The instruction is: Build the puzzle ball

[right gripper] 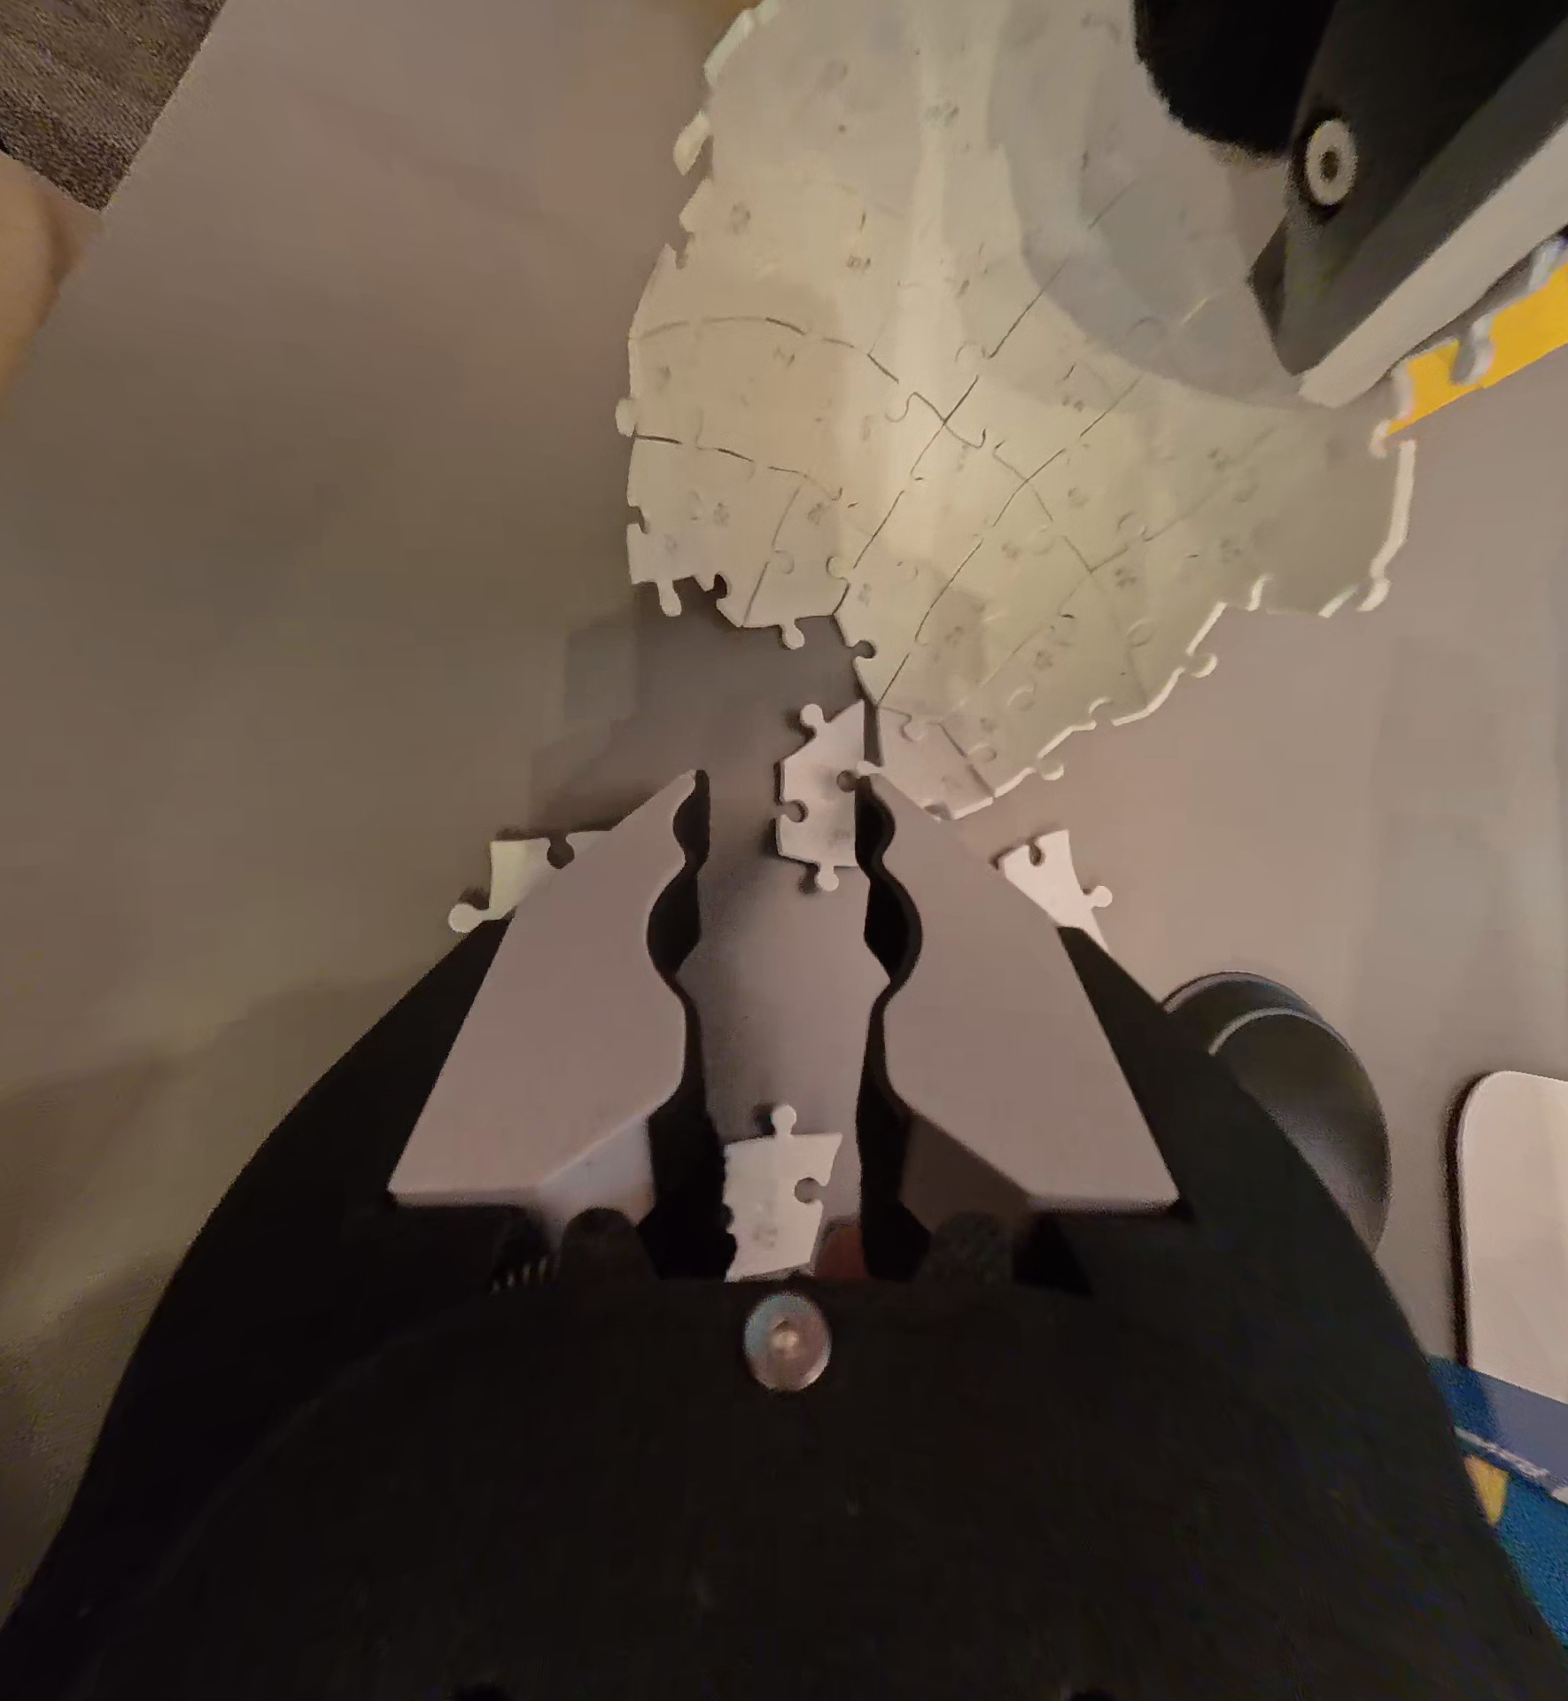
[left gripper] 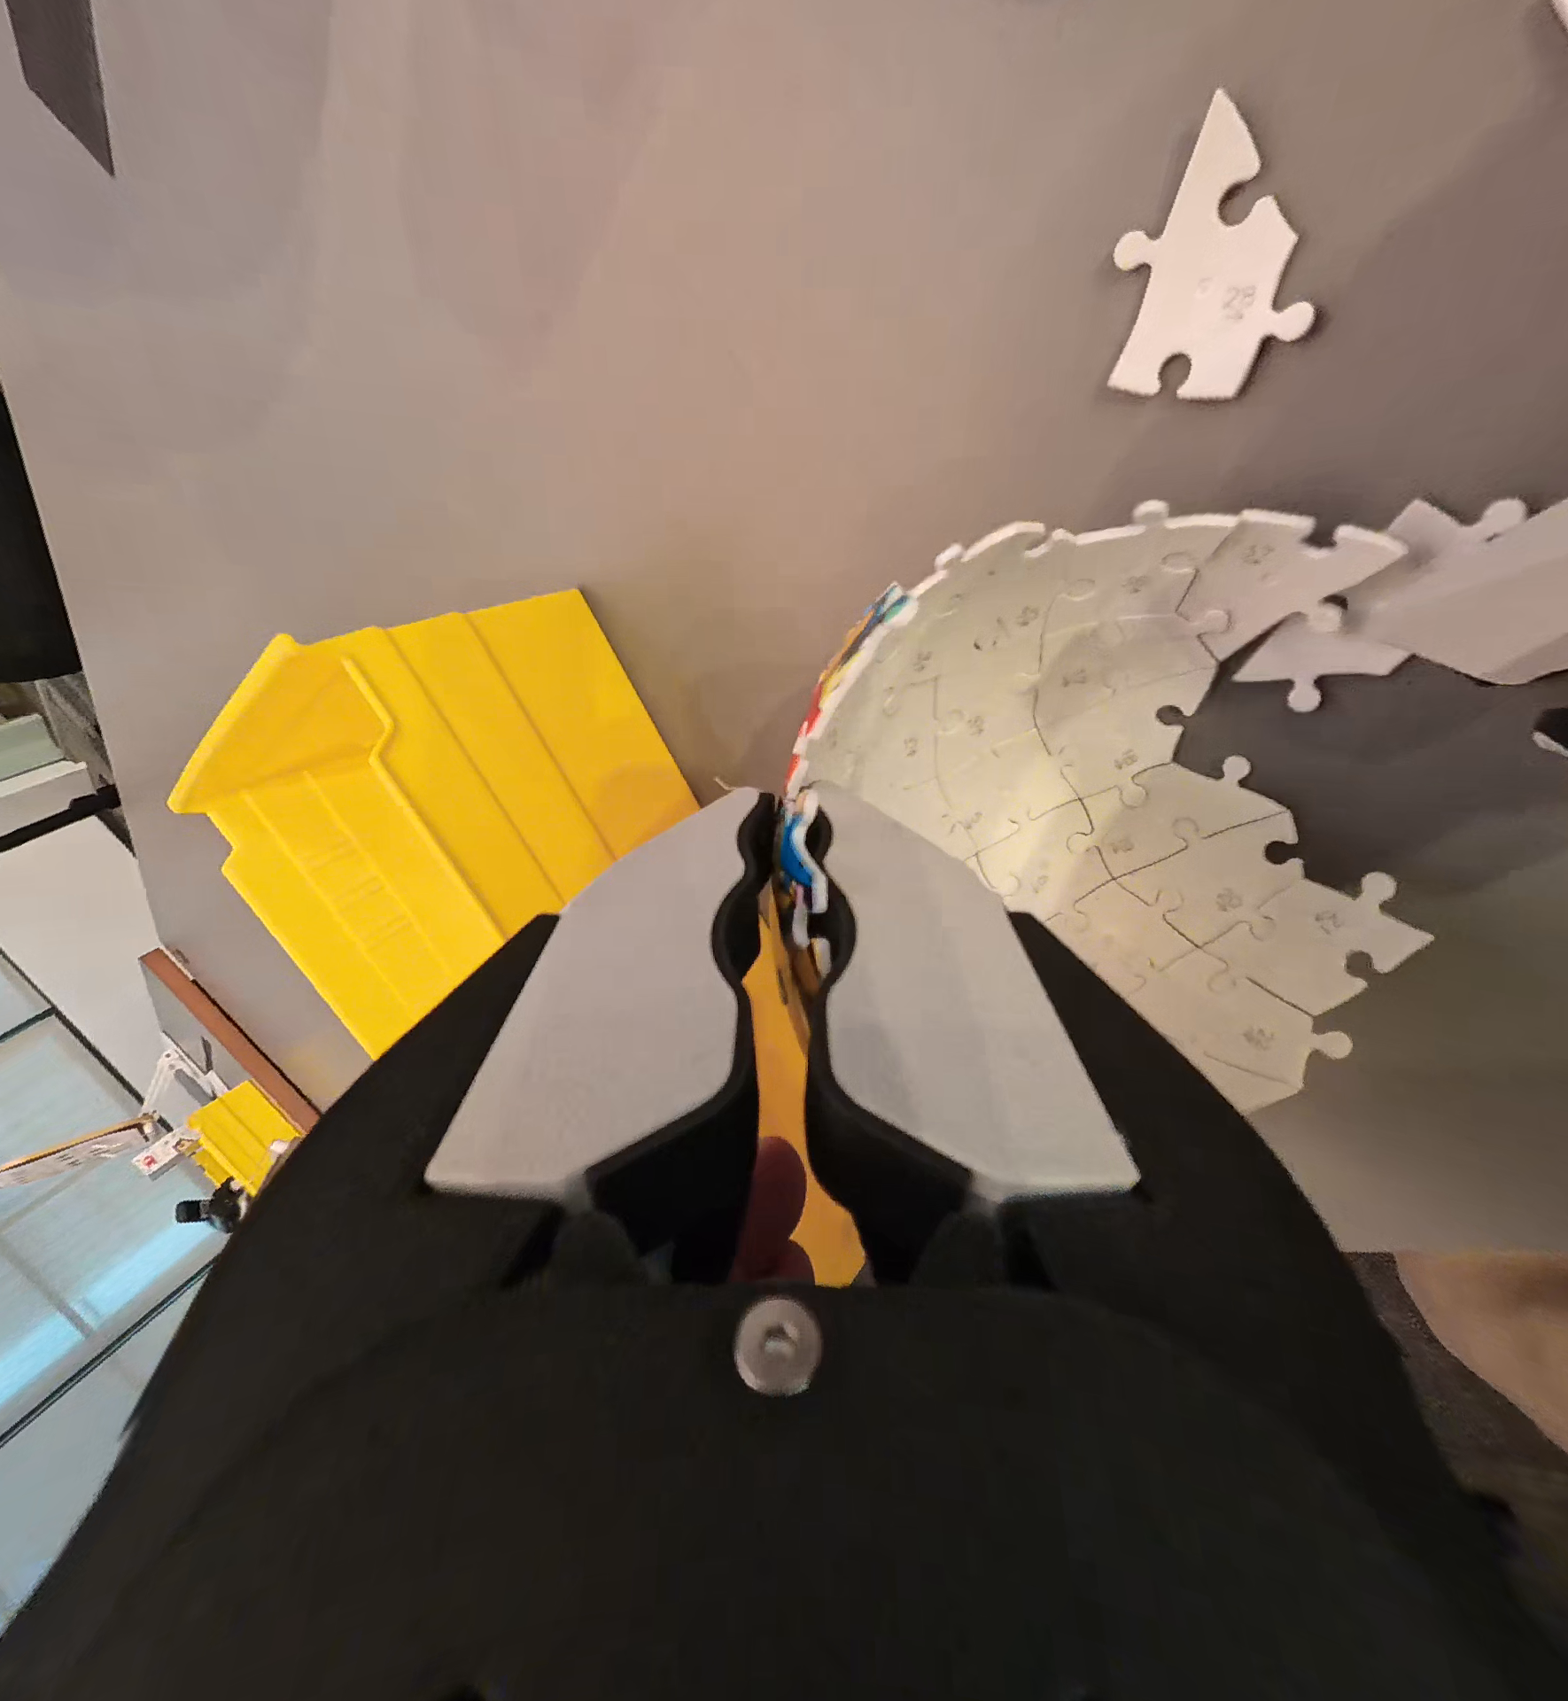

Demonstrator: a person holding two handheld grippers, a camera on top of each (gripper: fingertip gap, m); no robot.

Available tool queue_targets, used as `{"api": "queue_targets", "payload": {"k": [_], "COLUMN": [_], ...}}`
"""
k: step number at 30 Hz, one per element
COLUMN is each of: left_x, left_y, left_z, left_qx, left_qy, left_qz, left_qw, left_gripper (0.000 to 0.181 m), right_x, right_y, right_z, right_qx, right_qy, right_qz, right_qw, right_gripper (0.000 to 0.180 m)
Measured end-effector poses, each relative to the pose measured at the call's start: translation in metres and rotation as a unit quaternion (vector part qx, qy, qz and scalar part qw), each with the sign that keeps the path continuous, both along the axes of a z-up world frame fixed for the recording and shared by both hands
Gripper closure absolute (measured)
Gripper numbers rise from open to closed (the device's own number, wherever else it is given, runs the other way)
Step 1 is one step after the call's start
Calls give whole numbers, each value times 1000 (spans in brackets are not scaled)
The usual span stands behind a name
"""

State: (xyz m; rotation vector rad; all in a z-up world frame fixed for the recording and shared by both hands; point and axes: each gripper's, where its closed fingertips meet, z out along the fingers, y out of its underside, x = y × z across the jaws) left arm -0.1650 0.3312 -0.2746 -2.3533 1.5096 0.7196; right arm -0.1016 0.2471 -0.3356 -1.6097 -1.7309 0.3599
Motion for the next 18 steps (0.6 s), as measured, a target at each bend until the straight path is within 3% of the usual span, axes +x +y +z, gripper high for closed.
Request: {"api": "queue_targets", "payload": {"k": [18], "left_x": [7], "left_y": [-1], "left_z": [2], "left_qx": [7], "left_qy": [49], "left_qz": [-18], "left_qw": [999], "left_gripper": [176], "right_x": [-4], "right_y": [1], "right_z": [-9], "right_qx": [-25], "right_qy": [7], "right_qz": [6], "right_qw": [1000], "right_gripper": [149]}}
